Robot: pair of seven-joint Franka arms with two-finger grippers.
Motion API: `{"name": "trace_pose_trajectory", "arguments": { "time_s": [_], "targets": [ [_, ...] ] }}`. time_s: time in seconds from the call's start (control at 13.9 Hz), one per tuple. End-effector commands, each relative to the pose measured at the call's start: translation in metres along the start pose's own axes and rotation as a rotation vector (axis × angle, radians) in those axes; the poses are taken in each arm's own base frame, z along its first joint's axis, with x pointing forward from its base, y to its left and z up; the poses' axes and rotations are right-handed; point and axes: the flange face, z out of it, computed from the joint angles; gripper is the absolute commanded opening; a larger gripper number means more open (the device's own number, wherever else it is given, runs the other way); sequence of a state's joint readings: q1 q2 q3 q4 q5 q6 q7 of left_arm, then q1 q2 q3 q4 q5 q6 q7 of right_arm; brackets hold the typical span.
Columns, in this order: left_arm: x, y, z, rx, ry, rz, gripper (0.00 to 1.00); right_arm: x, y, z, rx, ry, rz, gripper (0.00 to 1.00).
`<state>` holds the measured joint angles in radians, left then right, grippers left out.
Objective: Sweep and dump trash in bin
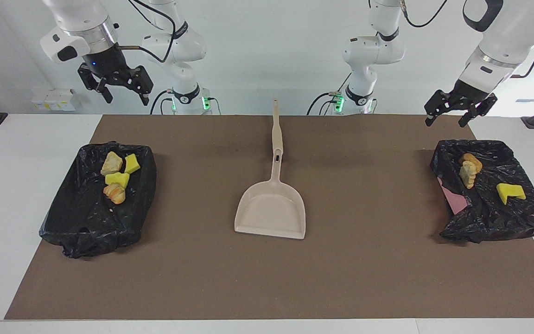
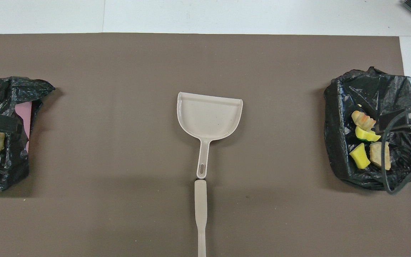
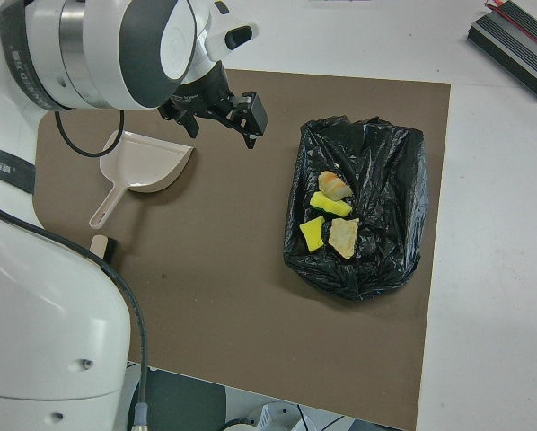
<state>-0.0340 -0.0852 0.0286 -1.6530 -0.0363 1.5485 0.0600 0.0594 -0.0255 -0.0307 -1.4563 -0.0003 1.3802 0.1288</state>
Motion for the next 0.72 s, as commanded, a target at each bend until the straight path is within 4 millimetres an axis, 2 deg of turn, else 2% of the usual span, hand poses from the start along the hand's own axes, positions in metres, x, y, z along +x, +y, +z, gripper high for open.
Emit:
{"name": "trace_pose_trajectory", "arguments": {
  "time_s": [0.0, 0.29, 0.5, 0.65],
  "targets": [
    [-0.011, -0.003, -0.014, 0.013, -0.032, -0.011, 1.00, -0.005, 0.001, 0.000, -0.018, 0.007, -0.001, 1.00],
    [-0.010, -0.002, -0.025, 0.052, -0.024, 0.008, 1.00, -0.004, 0.003, 0.001, -0.018, 0.005, 0.000, 1.00],
    [-0.006, 0.003, -0.025, 0.077, 0.008, 0.024, 1.00, -0.005, 0.003, 0.001, -0.019, 0.002, -0.003, 1.00],
    [-0.003, -0.001, -0.016, 0.078, 0.015, 0.017, 1.00, -0.006, 0.002, 0.001, -0.019, -0.001, -0.004, 1.00]
  ]
}}
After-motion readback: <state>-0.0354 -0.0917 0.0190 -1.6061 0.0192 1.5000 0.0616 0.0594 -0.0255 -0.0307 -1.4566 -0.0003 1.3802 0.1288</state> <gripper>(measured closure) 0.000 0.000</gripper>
